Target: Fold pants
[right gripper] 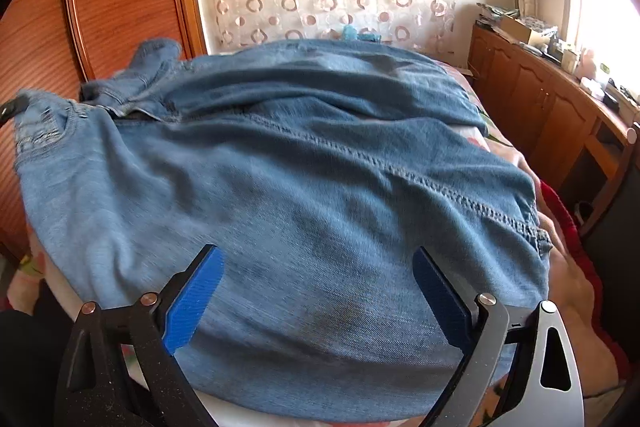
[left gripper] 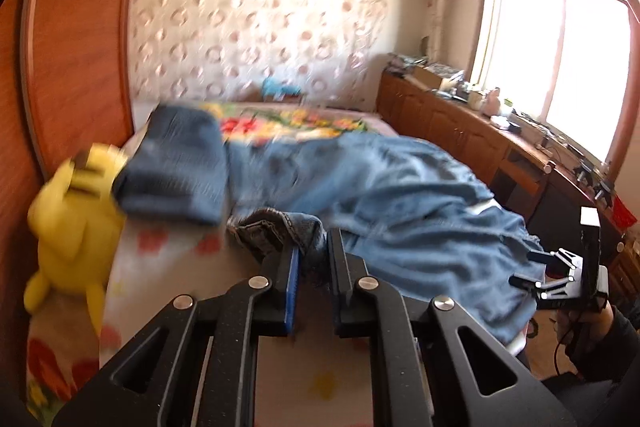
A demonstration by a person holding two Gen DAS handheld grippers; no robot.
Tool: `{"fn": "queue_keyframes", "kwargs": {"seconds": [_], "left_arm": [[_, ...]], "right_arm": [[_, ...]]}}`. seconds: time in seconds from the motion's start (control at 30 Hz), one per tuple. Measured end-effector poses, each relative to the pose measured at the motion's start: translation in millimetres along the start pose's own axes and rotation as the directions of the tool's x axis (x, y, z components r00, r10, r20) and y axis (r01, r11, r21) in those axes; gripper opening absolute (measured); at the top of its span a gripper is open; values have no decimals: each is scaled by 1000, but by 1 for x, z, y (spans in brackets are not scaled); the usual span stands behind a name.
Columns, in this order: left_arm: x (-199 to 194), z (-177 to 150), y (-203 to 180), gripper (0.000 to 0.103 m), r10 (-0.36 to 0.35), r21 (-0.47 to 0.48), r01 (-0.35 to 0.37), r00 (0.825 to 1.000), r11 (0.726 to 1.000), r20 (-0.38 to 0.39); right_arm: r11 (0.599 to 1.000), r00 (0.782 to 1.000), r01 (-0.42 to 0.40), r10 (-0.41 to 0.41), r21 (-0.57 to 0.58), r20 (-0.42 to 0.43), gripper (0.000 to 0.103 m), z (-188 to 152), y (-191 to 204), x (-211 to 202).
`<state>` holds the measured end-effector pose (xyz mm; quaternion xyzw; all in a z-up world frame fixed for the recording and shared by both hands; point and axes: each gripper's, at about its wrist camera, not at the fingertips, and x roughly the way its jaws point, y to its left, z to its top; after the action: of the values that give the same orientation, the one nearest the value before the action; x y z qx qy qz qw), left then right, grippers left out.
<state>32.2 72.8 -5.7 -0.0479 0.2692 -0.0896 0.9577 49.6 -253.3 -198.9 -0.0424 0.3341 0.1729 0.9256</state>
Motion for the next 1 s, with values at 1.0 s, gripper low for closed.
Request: {"fn": "queue_keyframes", "kwargs": {"seconds": [1.0], "left_arm": [[89, 101, -7, 12, 41, -32, -40, 998, 999, 43]], "right_arm": [[977, 981, -192, 189, -88, -37, 62, -21, 1, -32]]}}
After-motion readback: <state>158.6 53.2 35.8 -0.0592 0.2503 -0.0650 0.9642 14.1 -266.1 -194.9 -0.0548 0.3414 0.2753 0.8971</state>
